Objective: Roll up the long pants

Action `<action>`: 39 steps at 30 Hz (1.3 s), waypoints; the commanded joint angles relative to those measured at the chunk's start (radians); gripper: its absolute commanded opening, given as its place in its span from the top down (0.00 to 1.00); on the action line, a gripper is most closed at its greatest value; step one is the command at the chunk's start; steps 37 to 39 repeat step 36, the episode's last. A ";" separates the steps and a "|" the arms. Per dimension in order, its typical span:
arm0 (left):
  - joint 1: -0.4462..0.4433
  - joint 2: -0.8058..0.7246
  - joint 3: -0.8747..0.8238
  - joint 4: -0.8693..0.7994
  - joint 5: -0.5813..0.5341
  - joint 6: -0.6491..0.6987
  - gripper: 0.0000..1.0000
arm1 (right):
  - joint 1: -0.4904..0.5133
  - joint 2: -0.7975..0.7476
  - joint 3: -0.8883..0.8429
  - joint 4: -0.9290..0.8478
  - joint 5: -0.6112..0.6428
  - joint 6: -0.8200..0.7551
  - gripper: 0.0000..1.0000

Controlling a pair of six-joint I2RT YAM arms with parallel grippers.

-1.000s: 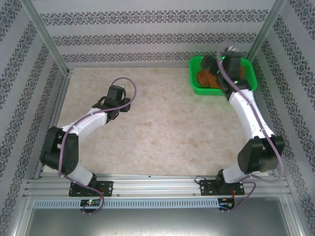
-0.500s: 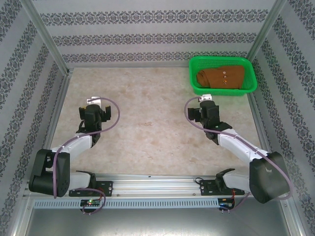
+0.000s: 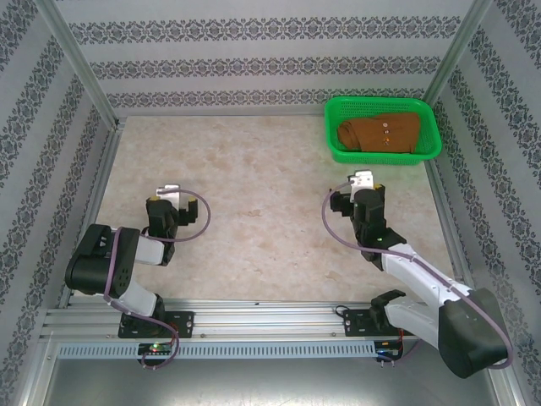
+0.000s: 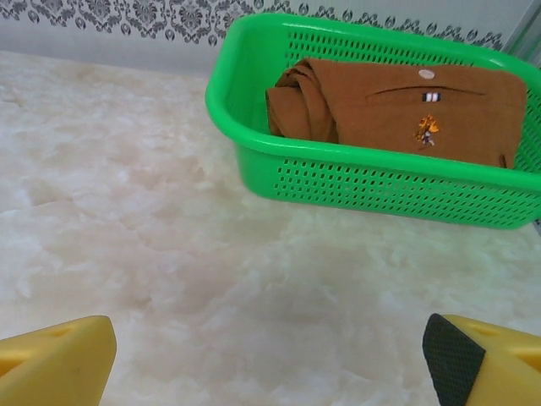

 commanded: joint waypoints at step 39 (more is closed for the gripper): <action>0.066 0.010 0.126 -0.099 0.134 -0.035 0.00 | -0.290 0.467 -0.052 0.596 -0.278 -0.016 0.02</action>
